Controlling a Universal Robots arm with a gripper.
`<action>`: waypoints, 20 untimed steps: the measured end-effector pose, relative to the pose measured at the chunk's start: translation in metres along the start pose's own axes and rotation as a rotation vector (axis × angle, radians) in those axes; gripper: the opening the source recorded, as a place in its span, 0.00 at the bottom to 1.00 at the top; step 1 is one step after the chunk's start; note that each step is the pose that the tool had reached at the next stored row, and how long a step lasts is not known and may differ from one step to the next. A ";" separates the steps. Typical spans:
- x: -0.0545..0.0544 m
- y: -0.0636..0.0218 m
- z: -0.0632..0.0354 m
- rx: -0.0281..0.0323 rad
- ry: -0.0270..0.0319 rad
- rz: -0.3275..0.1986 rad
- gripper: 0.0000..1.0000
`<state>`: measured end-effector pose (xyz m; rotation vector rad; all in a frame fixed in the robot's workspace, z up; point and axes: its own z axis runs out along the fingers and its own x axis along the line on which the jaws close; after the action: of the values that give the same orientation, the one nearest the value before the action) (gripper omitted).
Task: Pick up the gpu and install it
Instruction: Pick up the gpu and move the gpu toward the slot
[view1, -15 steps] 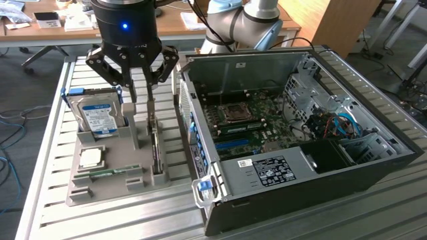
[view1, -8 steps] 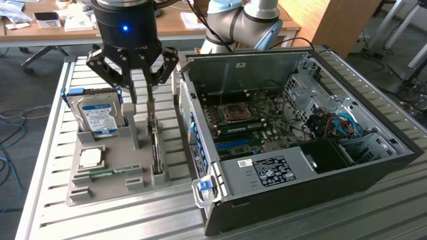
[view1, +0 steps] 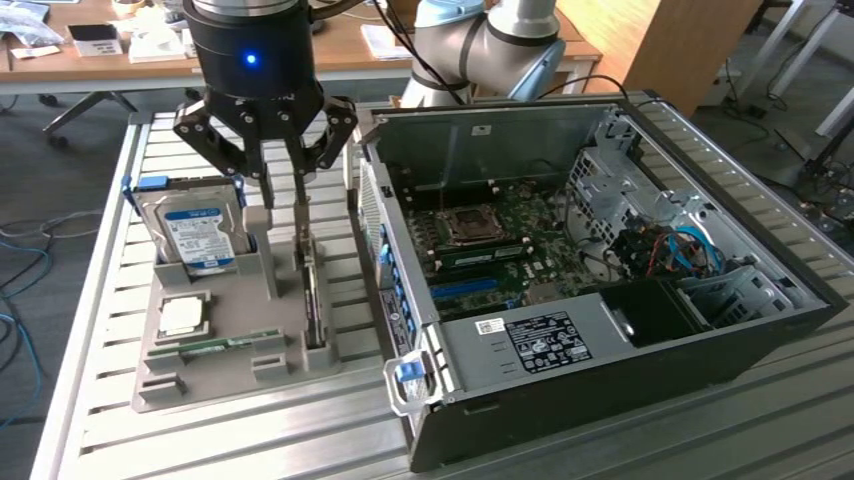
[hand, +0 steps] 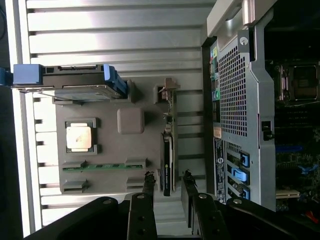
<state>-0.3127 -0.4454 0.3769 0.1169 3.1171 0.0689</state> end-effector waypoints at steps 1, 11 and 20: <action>0.000 0.0000 0.0002 0.0000 0.0000 0.000 0.36; 0.000 -0.0001 0.0029 0.0001 0.0001 0.000 0.36; 0.000 -0.0002 0.0046 -0.0002 -0.0002 0.000 0.36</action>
<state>-0.3128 -0.4454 0.3723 0.1168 3.1169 0.0692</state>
